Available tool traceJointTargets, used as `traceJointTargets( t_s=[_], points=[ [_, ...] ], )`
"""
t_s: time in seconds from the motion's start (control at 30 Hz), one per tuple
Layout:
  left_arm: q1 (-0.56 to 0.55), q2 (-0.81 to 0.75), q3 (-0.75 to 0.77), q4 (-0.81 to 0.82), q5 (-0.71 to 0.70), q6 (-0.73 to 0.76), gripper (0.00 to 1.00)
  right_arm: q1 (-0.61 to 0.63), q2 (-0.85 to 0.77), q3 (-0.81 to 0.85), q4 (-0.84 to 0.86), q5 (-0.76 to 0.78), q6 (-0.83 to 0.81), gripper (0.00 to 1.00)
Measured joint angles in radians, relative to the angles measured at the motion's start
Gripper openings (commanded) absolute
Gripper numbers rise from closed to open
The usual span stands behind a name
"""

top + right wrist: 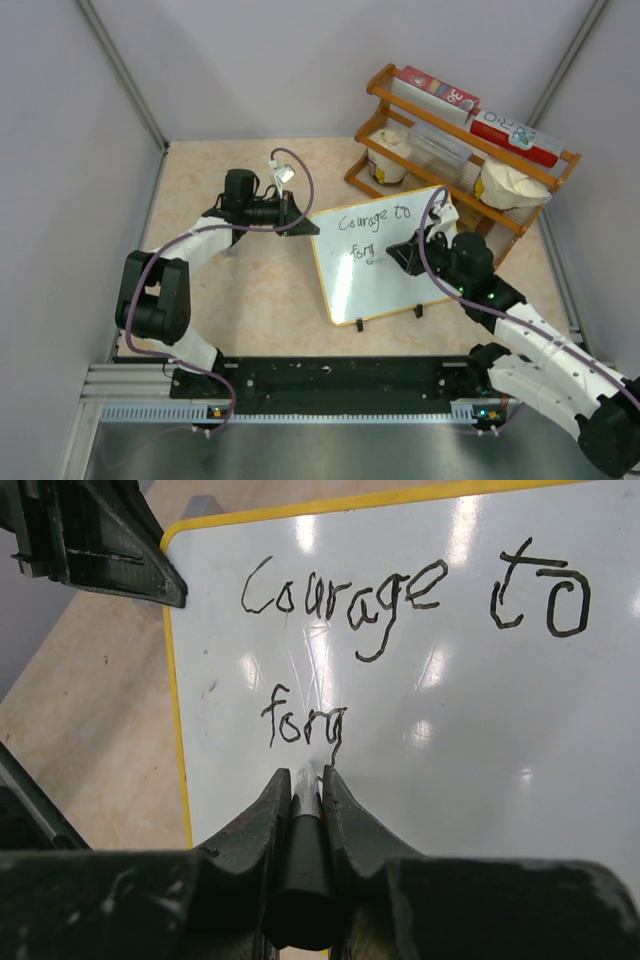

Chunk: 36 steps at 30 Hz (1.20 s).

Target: Write a sentence on the whiteboard

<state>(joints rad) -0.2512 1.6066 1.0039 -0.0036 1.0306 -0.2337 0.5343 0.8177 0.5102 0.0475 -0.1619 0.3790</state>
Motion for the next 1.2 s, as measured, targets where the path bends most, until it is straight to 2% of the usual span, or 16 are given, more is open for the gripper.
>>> traceJointTargets(
  t_s=[0.27, 1.2],
  points=[
    [0.000, 0.000, 0.000, 0.000, 0.000, 0.000, 0.00, -0.002, -0.045, 0.002, 0.033, 0.001, 0.003, 0.00],
    [0.000, 0.000, 0.000, 0.000, 0.000, 0.000, 0.00, -0.040, 0.002, 0.035, 0.035, 0.117, -0.011, 0.00]
  ],
)
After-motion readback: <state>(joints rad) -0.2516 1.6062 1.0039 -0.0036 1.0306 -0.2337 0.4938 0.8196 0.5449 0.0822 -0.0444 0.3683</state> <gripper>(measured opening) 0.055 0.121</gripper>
